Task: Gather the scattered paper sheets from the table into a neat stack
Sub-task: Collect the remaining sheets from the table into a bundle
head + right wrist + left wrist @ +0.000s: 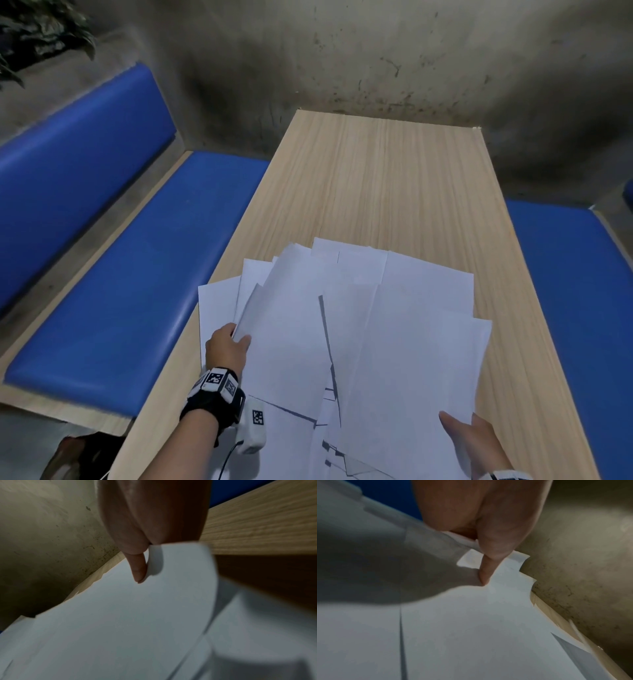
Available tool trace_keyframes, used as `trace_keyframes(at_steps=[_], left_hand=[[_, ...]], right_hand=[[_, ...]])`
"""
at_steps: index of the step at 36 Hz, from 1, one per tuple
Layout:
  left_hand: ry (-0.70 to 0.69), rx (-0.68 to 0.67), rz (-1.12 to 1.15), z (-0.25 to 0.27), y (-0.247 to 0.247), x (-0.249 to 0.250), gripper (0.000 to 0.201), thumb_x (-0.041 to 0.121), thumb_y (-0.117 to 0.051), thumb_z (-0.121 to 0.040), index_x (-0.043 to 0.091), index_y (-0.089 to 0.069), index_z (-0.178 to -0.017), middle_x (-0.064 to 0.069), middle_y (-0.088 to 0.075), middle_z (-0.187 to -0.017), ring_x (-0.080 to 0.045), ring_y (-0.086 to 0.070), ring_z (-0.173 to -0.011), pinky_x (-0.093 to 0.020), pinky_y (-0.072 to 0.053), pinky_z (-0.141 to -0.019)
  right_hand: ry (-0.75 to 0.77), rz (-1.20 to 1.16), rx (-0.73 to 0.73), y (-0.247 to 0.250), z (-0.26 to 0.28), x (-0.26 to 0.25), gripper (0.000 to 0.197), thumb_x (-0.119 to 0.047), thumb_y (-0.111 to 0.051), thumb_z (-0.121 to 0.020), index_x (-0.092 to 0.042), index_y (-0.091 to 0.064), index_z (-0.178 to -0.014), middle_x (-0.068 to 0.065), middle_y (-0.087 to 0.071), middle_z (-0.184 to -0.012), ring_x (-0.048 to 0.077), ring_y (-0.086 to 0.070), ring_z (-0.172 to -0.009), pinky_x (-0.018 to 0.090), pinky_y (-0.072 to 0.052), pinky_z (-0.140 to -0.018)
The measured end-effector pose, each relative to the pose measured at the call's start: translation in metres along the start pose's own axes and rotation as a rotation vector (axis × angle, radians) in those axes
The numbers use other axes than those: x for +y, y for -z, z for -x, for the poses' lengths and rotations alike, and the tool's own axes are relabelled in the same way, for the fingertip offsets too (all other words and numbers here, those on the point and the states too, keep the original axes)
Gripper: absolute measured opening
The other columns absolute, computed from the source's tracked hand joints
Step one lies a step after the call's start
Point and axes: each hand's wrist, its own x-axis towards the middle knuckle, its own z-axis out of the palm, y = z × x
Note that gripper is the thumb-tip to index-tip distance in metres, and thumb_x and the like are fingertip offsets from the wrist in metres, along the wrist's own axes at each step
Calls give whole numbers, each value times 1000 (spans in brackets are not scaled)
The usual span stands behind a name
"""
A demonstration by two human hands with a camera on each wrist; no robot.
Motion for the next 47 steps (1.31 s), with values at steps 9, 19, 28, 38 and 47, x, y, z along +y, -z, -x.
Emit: trace_keyframes(at_steps=[9,19,28,38,47], left_hand=[[181,162,-17,15,14,-19,47,9,-61,-91,8,-45,-136,-23,-62,-125,-42,-59,-110,-47,-49,-89],[290,134,-253,5,22,-37,26,20,-62,-84,3,-67,-103,-24,-61,-111,-42,-59,-96,-47,-52,-84],[153,223,-75,3,33,-29,18,-4,-60,-83,0,-62,-101,-23,-67,-94,-37,-58,-76,-36,-44,-64],[-182,195,-111,15,59,-15,7,9,-55,-92,10,-56,-99,-18,-67,-89,-37,-58,-80,-41,-46,-70],[-460,288,-166,50,111,40,3,14,-61,-88,14,-63,-86,-16,-58,-62,-38,-52,-62,-40,-42,-55]], right_hand=[[-4,10,-16,0,3,-3,15,1,-60,-87,0,-60,-103,9,-66,-87,26,-61,-80,39,-44,-87],[-6,-21,-55,-1,6,-4,19,3,-57,-89,0,-59,-107,13,-67,-92,32,-63,-88,43,-45,-90],[76,142,-35,1,14,-9,11,-3,-59,-84,-4,-69,-87,17,-74,-91,34,-68,-90,47,-52,-89],[72,150,-34,3,5,-3,12,-6,-60,-82,2,-68,-85,22,-74,-92,37,-69,-91,48,-52,-87],[75,142,-46,5,4,0,9,-7,-60,-84,-5,-68,-79,24,-72,-97,39,-67,-96,48,-51,-88]])
